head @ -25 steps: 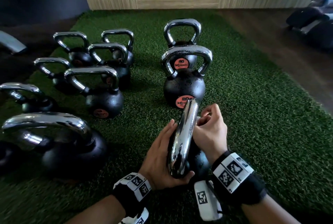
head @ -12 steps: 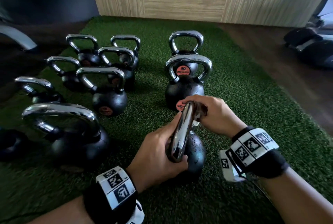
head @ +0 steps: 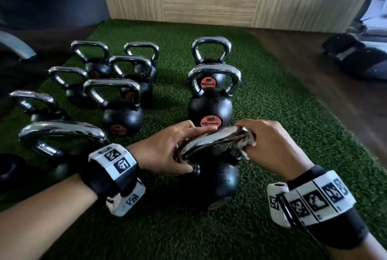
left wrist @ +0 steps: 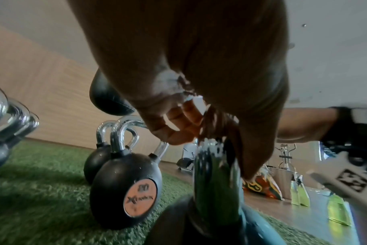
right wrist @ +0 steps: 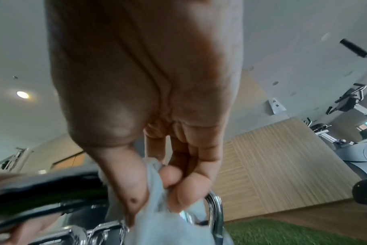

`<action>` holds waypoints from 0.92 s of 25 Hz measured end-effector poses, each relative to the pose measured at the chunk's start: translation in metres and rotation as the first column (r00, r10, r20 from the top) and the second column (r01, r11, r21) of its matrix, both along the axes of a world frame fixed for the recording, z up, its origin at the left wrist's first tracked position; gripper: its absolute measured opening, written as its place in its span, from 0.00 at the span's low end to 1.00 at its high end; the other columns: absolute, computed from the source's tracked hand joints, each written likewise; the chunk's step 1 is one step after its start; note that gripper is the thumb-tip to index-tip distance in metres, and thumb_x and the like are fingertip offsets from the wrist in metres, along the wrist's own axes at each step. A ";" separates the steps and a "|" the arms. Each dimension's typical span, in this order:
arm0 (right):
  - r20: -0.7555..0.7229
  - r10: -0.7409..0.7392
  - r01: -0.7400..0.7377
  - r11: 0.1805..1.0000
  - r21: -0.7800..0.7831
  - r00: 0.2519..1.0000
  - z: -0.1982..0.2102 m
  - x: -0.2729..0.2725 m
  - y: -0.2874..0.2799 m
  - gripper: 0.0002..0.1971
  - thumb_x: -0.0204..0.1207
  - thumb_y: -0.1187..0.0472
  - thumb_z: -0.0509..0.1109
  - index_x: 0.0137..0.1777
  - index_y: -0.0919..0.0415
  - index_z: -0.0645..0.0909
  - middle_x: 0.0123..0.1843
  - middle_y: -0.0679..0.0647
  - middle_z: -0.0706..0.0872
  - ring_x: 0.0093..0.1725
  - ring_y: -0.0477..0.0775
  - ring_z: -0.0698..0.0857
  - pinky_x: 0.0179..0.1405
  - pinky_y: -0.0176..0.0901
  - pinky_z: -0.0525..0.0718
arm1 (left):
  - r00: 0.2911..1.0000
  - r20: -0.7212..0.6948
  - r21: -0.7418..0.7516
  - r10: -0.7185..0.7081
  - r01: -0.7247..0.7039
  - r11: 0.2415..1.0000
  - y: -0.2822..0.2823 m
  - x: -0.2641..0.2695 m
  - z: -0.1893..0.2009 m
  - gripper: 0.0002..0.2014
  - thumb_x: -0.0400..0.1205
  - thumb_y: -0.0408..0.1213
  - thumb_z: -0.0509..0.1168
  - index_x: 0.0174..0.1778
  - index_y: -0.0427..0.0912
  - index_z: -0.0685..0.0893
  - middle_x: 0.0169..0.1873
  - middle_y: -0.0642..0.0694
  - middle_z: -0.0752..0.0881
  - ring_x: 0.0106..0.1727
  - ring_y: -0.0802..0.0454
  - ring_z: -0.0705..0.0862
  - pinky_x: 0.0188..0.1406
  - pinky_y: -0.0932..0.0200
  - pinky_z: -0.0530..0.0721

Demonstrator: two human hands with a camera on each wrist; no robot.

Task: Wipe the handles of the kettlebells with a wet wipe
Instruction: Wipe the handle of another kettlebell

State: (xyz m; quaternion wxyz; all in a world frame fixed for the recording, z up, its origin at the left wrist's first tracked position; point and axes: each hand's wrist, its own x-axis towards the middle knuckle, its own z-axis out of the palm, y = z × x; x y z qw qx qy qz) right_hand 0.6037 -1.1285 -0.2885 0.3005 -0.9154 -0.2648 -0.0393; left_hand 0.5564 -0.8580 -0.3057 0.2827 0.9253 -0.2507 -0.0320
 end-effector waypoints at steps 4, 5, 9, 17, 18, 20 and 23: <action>-0.176 -0.062 0.080 0.992 0.094 0.982 -0.001 -0.019 -0.007 0.20 0.72 0.74 0.75 0.61 0.54 0.85 0.41 0.35 0.81 0.37 0.31 0.80 0.36 0.16 0.76 | 0.999 -0.013 0.075 -0.038 0.039 0.996 0.001 0.012 0.009 0.49 0.71 0.44 0.81 0.81 0.78 0.60 0.62 0.63 0.80 0.55 0.73 0.81 0.55 0.76 0.77; -0.198 -0.065 0.090 0.988 0.123 0.978 -0.002 -0.022 -0.008 0.22 0.72 0.74 0.75 0.61 0.51 0.83 0.42 0.36 0.81 0.36 0.31 0.81 0.36 0.15 0.75 | 0.999 -0.018 0.073 -0.037 0.039 0.997 -0.001 0.012 0.009 0.49 0.71 0.42 0.81 0.81 0.78 0.60 0.63 0.67 0.80 0.52 0.81 0.80 0.51 0.81 0.75; -0.193 -0.038 0.061 0.991 0.117 0.980 0.005 -0.025 -0.020 0.21 0.74 0.69 0.76 0.58 0.42 0.82 0.44 0.37 0.85 0.39 0.23 0.82 0.33 0.19 0.77 | 0.999 -0.048 0.090 -0.014 0.018 0.996 -0.002 0.008 0.009 0.48 0.73 0.45 0.80 0.80 0.81 0.58 0.54 0.76 0.78 0.48 0.83 0.80 0.48 0.76 0.76; -0.213 0.026 0.064 0.913 0.402 0.977 0.036 0.037 -0.045 0.12 0.72 0.62 0.81 0.47 0.42 0.92 0.45 0.41 0.93 0.45 0.50 0.91 0.43 0.48 0.90 | 0.978 -0.174 0.099 0.114 -0.097 0.990 0.015 0.075 0.062 0.28 0.80 0.61 0.69 0.75 0.79 0.67 0.56 0.67 0.86 0.53 0.65 0.87 0.48 0.66 0.84; -0.216 0.024 0.074 0.898 0.434 0.976 0.042 0.053 -0.043 0.10 0.72 0.63 0.80 0.46 0.45 0.92 0.44 0.44 0.94 0.45 0.55 0.92 0.45 0.53 0.90 | 0.974 -0.167 0.133 0.150 -0.129 0.983 0.018 0.094 0.070 0.28 0.80 0.54 0.73 0.74 0.76 0.70 0.54 0.65 0.88 0.50 0.63 0.89 0.47 0.67 0.85; -0.192 0.034 0.054 0.898 0.436 0.981 0.053 0.084 -0.036 0.08 0.72 0.63 0.79 0.46 0.47 0.92 0.42 0.48 0.94 0.45 0.59 0.93 0.49 0.64 0.91 | 0.956 -0.135 0.212 0.261 -0.230 0.950 0.029 0.127 0.083 0.26 0.79 0.40 0.76 0.69 0.65 0.76 0.51 0.60 0.89 0.46 0.61 0.89 0.50 0.61 0.88; -0.218 0.042 0.053 0.911 0.409 0.975 0.072 0.123 -0.032 0.11 0.69 0.66 0.82 0.44 0.47 0.93 0.40 0.46 0.94 0.41 0.50 0.94 0.49 0.60 0.93 | 0.908 -0.122 0.504 0.402 -0.292 0.813 0.033 0.162 0.099 0.21 0.78 0.35 0.73 0.66 0.54 0.79 0.53 0.57 0.89 0.47 0.58 0.87 0.55 0.59 0.85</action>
